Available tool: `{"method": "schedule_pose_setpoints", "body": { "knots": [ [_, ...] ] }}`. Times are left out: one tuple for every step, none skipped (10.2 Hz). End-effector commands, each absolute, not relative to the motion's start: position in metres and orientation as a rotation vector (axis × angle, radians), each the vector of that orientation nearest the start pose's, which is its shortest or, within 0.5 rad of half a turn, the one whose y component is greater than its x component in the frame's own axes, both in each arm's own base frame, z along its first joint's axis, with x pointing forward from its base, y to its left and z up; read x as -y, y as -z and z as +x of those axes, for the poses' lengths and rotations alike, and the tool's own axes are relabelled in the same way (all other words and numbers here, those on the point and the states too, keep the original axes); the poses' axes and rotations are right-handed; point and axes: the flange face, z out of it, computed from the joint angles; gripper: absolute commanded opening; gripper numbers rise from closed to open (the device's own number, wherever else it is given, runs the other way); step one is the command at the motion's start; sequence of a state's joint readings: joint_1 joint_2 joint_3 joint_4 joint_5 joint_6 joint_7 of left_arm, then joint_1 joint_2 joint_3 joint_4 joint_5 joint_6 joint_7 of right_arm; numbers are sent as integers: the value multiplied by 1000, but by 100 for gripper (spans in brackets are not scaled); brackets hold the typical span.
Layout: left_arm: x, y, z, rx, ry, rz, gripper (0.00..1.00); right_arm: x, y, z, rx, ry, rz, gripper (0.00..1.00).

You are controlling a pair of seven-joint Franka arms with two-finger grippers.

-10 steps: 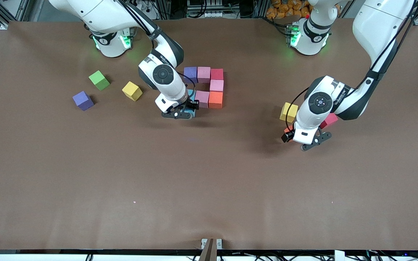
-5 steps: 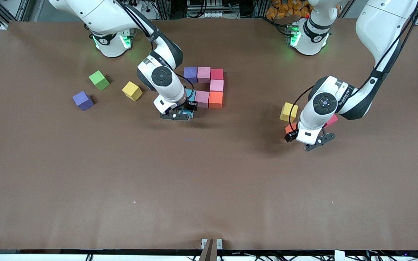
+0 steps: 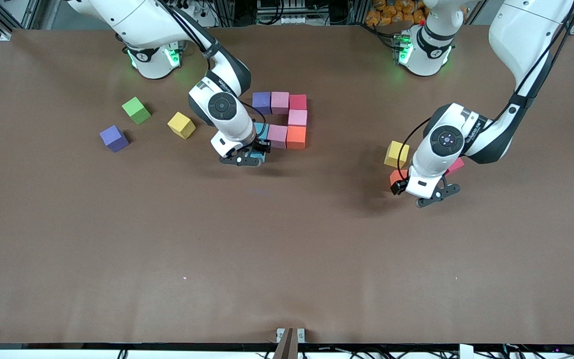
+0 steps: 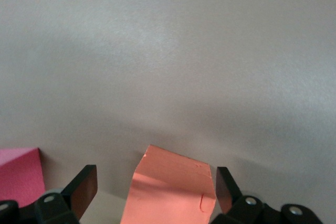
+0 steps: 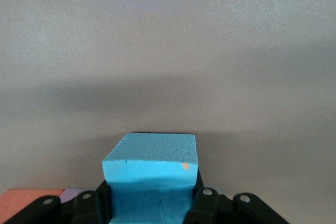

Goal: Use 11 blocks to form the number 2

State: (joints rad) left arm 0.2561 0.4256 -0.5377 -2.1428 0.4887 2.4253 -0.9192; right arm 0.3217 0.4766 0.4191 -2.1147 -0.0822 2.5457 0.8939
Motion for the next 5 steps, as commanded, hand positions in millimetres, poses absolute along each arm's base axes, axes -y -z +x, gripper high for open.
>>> {"method": "schedule_pose_setpoints", "body": {
  "knots": [
    [157, -226, 543, 306, 12, -3057, 100, -392, -203, 426, -202, -146, -3037, 49],
    [159, -224, 547, 309, 7, -3066, 100, -392, -203, 426, -202, -146, -3037, 63],
    [165, -229, 553, 315, 25, -3078, 100, -392, -203, 426, -204, -148, -3038, 81],
    [171, -231, 555, 339, 12, -3099, 100, -392, -203, 426, -204, -149, -3039, 84],
    [174, -232, 556, 337, 14, -3104, 100, -392, -203, 427, -204, -149, -3039, 84]
  ]
}}
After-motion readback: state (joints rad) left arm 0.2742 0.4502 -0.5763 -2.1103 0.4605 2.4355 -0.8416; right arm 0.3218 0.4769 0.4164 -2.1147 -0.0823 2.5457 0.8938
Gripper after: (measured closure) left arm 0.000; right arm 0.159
